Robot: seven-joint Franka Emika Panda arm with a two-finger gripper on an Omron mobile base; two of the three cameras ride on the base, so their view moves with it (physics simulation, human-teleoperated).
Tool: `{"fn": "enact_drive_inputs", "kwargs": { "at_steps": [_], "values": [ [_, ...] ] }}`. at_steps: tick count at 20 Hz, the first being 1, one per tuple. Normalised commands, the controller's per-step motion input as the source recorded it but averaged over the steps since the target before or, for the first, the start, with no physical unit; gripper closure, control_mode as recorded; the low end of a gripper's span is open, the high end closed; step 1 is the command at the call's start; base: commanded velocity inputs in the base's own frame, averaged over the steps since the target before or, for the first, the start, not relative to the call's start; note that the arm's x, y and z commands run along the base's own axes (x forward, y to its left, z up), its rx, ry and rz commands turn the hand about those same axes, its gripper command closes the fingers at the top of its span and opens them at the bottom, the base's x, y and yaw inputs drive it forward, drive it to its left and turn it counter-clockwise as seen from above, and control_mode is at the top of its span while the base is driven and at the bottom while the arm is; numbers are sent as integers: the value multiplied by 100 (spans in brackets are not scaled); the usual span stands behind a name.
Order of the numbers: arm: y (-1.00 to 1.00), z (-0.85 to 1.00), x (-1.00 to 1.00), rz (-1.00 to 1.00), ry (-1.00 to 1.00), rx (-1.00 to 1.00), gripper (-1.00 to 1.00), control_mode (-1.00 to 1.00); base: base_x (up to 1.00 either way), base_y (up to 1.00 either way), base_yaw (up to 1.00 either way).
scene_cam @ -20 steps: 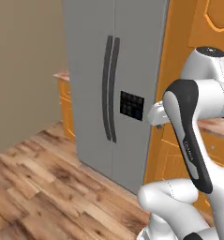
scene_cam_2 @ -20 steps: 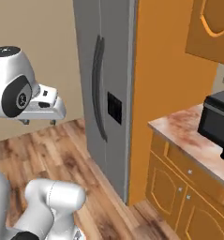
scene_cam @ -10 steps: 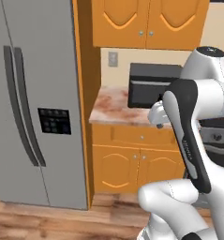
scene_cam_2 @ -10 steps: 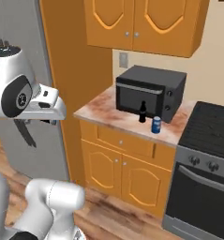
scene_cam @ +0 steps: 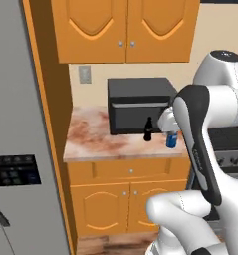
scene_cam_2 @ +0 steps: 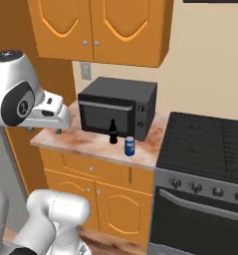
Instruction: Move the drinks to the dining counter.
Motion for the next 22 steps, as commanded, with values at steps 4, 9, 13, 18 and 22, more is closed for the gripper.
{"fn": "enact_drive_inputs", "kwargs": {
  "at_steps": [4, 9, 13, 18, 22],
  "values": [
    [0, 0, 0, 0, 0, 0, -100, 100, 100, -38, 4],
    [0, 0, 0, 0, 0, 0, -100, 100, 84, -31, -42],
    [0, 0, 0, 0, 0, 0, -100, 100, 46, 0, -72],
    [0, 0, 0, 0, 0, 0, -100, 100, 30, 39, -59],
    [0, 0, 0, 0, 0, 0, -100, 100, 18, -1, -16]
  ]
}}
